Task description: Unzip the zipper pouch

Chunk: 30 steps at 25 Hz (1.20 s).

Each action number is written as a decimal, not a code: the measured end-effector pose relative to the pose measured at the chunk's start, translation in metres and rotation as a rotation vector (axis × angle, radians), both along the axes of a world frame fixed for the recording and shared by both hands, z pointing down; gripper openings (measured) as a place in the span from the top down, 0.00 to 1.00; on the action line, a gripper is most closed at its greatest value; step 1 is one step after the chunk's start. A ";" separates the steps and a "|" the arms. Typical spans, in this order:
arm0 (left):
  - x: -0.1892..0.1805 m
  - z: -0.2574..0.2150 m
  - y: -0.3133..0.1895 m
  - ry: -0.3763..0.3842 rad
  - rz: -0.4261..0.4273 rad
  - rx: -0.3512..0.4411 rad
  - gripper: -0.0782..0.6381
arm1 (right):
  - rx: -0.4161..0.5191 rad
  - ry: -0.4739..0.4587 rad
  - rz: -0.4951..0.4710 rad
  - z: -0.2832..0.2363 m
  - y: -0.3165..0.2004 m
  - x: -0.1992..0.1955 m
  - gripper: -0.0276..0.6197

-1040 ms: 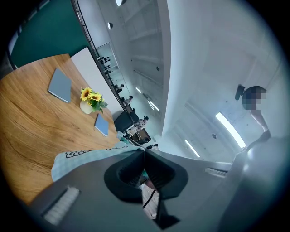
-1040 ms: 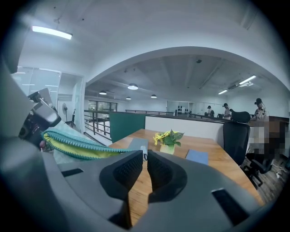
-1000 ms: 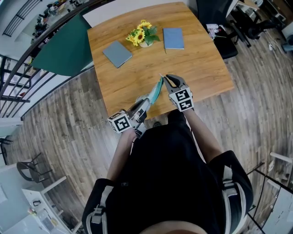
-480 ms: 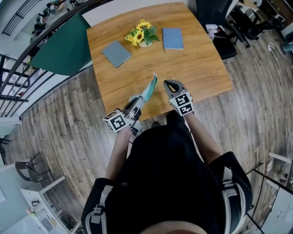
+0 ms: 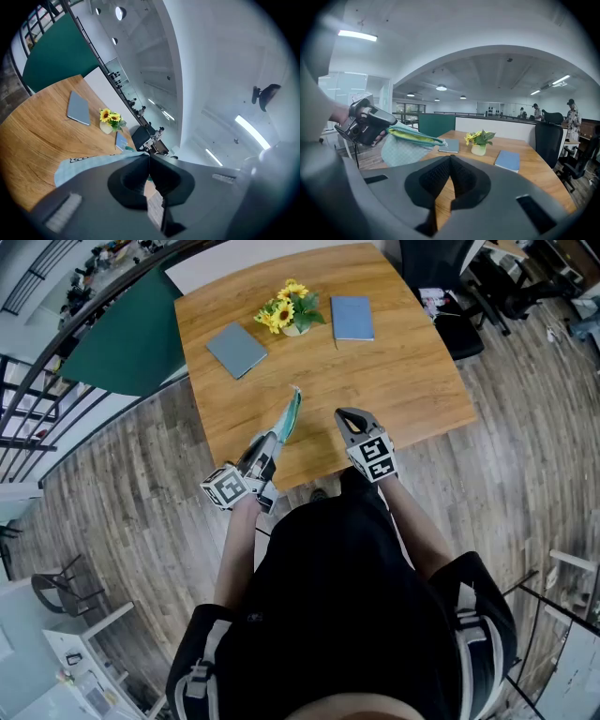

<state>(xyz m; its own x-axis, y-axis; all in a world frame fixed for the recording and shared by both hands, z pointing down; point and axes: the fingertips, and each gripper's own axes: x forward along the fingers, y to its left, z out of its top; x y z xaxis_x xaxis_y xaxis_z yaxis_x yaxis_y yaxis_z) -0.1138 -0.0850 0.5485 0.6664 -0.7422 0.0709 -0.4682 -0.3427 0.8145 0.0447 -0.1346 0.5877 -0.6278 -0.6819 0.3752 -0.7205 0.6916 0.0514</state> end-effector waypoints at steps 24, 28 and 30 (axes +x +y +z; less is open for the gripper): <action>-0.029 0.001 -0.010 -0.002 -0.046 -0.007 0.89 | -0.041 0.031 0.014 0.010 -0.002 -0.001 0.95; -0.030 0.004 -0.009 -0.012 -0.052 -0.010 0.89 | -0.051 0.029 0.017 0.010 -0.001 0.001 0.95; -0.029 0.005 -0.009 -0.013 -0.050 -0.012 0.89 | -0.050 0.027 0.017 0.011 -0.002 0.001 0.95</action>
